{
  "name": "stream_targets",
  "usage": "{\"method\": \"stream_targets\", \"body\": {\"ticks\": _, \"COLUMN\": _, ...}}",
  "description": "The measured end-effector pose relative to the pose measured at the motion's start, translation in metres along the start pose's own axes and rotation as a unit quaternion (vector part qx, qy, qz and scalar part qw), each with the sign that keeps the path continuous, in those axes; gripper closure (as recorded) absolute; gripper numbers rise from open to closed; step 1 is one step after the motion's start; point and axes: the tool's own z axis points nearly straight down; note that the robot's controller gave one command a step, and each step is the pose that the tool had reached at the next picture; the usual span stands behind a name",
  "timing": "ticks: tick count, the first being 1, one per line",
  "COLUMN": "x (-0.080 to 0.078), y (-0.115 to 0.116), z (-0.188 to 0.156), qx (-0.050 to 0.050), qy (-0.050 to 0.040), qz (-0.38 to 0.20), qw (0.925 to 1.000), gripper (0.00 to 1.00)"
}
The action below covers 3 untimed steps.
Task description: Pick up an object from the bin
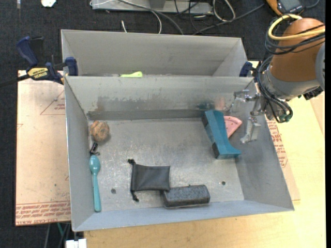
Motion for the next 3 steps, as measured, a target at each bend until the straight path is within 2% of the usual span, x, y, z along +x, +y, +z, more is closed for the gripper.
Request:
{"method": "stream_targets", "body": {"ticks": 1, "x": 0.0, "y": 0.0, "z": 0.0, "qx": 0.0, "qy": 0.0, "qz": 0.0, "qw": 1.0, "gripper": 0.0}}
{"method": "stream_targets", "body": {"ticks": 2, "x": 0.02, "y": 0.027, "z": 0.064, "qx": -0.001, "qy": -0.0019, "qz": 0.05, "qw": 0.9987, "gripper": 0.0}}
{"method": "stream_targets", "body": {"ticks": 3, "x": 0.059, "y": 0.073, "z": 0.11, "qx": -0.002, "qy": -0.0077, "qz": 0.086, "qw": 0.9962, "gripper": 0.0}}
